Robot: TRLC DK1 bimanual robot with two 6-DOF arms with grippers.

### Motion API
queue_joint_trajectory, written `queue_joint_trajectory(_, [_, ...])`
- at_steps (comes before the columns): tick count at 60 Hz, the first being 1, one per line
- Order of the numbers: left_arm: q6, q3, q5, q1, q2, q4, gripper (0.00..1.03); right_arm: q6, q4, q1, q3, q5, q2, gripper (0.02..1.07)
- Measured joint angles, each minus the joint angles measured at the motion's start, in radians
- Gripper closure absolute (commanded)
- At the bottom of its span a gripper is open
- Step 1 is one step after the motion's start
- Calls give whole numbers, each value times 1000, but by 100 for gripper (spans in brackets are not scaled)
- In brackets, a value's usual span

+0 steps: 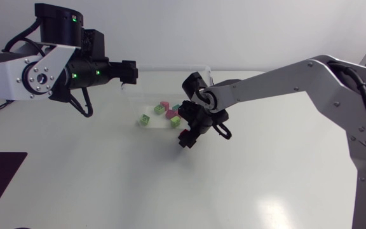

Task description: Place the duplo bricks in the container

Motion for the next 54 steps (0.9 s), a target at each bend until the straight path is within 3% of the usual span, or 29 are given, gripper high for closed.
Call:
queue_joint_trajectory(19, [0,-16,0,10,0,4,9,-2,-74,25,103,1,51,24])
queue_joint_trajectory(36, [0,-31,1,13,-7,4,8,6,-177,25,202,1,112,30])
queue_joint_trajectory(46, [0,-31,1,13,-28,5,8,14,-206,25,230,1,131,51])
queue_joint_trajectory(51, [0,-32,1,13,-30,6,8,25,-206,25,234,0,134,74])
queue_joint_trajectory(54, [1,-34,1,13,-30,7,8,31,-205,25,234,0,134,76])
